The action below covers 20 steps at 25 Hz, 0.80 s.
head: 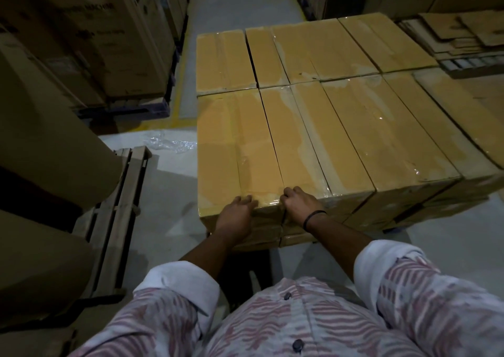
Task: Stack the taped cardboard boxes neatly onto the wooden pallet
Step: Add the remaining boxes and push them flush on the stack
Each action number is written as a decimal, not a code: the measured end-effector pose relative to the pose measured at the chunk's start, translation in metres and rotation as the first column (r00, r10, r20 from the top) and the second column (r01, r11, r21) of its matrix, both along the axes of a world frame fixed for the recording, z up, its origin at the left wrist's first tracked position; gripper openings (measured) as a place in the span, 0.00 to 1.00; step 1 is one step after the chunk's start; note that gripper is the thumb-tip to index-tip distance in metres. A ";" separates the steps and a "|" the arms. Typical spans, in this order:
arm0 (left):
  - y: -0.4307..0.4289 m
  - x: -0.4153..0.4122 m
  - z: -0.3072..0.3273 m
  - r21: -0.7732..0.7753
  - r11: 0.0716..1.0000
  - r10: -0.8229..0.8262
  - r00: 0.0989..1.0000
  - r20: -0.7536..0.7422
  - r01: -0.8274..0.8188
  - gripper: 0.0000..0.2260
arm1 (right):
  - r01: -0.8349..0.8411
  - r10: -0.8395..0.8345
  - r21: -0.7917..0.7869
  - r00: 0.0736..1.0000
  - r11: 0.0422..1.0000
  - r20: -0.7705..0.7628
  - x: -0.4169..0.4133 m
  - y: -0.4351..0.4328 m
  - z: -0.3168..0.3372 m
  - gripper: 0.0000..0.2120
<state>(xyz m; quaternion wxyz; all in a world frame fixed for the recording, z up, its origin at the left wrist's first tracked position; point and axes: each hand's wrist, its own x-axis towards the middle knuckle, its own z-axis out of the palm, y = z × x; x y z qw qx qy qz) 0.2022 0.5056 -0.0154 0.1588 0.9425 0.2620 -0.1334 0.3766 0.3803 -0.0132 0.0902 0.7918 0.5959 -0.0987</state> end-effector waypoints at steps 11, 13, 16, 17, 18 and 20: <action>0.003 0.015 -0.005 -0.106 0.993 -0.070 0.975 -0.212 0.048 0.40 | -0.013 0.013 -0.008 1.000 1.000 -0.001 0.002 0.005 0.007 0.14; 0.000 0.016 -0.005 -0.092 0.994 -0.076 0.972 -0.221 0.057 0.40 | -0.007 0.007 -0.012 1.000 1.000 0.000 0.001 0.005 0.007 0.14; 0.000 0.016 -0.005 -0.092 0.995 -0.068 0.972 -0.225 0.049 0.41 | -0.004 0.004 -0.019 1.000 1.000 0.005 0.001 0.006 0.007 0.14; 0.000 0.016 -0.005 -0.097 0.994 -0.066 0.971 -0.230 0.044 0.41 | 0.000 0.000 -0.020 1.000 1.000 0.004 0.000 0.006 0.007 0.14; 0.000 0.016 -0.005 -0.102 0.994 -0.063 0.970 -0.236 0.040 0.42 | 0.003 -0.002 -0.018 1.000 1.000 0.004 0.000 0.007 0.007 0.13; 0.000 0.016 -0.004 -0.105 0.994 -0.060 0.967 -0.248 0.035 0.42 | -0.002 0.002 -0.014 1.000 1.000 -0.003 0.001 0.007 0.007 0.13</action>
